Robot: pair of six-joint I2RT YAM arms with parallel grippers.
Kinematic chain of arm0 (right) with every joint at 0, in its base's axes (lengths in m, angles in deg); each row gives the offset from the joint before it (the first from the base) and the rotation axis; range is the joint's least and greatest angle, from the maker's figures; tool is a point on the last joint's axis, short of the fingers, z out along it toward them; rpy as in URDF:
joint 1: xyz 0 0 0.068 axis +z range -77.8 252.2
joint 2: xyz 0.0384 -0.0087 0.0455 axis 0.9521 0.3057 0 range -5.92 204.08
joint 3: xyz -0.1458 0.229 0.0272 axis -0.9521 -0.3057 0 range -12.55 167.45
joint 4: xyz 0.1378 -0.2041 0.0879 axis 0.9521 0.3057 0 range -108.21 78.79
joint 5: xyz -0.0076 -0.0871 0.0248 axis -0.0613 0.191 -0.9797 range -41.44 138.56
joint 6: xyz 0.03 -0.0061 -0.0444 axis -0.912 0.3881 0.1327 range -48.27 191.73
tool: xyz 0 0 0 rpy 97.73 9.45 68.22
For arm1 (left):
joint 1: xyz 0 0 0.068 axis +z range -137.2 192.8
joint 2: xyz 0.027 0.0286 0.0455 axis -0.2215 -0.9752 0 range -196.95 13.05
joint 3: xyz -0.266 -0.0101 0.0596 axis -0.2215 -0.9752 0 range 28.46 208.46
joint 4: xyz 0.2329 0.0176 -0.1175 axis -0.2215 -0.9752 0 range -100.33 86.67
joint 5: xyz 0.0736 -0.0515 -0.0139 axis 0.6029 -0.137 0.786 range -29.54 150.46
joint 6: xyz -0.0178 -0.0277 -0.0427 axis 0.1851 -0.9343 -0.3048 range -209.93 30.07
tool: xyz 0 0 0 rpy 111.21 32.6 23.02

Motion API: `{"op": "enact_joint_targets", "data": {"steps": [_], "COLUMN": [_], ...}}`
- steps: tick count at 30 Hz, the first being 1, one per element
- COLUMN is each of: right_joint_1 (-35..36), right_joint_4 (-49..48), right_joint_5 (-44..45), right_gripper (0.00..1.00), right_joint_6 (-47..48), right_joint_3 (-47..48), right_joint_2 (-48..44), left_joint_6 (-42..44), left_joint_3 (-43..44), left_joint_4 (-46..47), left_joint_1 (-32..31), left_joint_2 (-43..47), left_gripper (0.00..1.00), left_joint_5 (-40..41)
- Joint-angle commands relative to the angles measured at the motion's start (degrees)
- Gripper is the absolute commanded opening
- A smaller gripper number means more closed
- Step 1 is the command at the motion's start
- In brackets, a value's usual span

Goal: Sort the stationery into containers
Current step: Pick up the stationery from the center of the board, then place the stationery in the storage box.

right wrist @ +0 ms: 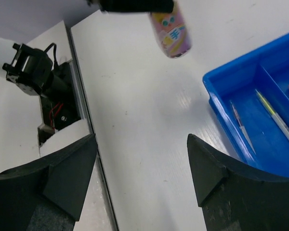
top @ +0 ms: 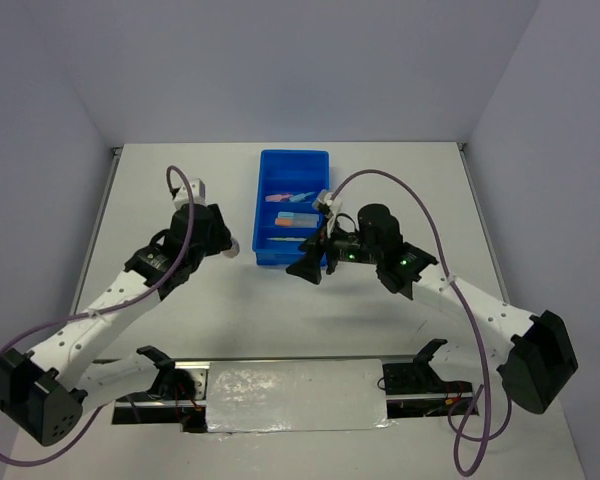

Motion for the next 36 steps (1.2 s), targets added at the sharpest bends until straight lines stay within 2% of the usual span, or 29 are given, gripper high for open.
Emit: {"op": "enact_joint_targets", "data": {"steps": [1,4,7,10,19,23,24,26,36], "right_joint_1": [2.2,4.4,4.7,5.0,6.0,6.2,6.2,6.2,6.2], "right_joint_4": [-6.2,-4.4,-5.6,-6.9,-4.2,-3.0,-2.9,-3.0,-0.2], "right_joint_5": [-3.9,0.1,-1.2,-2.3,-5.2,-4.9,-4.5,-4.2,-0.1], "right_gripper": [0.82,0.82,0.82,0.82,0.80,0.73,0.63,0.55,0.59], "right_joint_6": [8.5,11.8,12.8,13.8,15.5,16.2,16.4,16.9,19.0], "right_joint_3": [4.3,10.3,12.2,13.4,15.6,16.6,16.8,16.8,20.7], "right_joint_2": [3.7,7.3,8.9,9.4,12.3,13.8,14.0,14.5,18.9], "left_joint_6": [4.8,4.4,3.4,1.5,-4.8,-7.0,-7.6,-8.0,-8.5], "left_joint_3": [6.6,8.1,7.7,6.5,1.0,-0.2,-0.5,-1.0,-0.6], "left_joint_4": [2.7,3.7,5.5,11.1,25.9,28.9,30.0,30.4,30.6], "left_joint_1": [-1.0,-1.0,-1.0,-1.0,-1.0,-1.0,-1.0,-1.0,-1.0], "left_joint_2": [3.6,5.0,6.5,7.1,8.5,7.9,8.0,8.4,9.5], "left_gripper": [0.00,0.00,0.00,0.00,0.00,0.00,0.00,0.00,0.00], "left_joint_5": [-15.4,-23.8,-28.7,-34.6,-43.1,-43.4,-43.3,-43.2,-42.5]}}
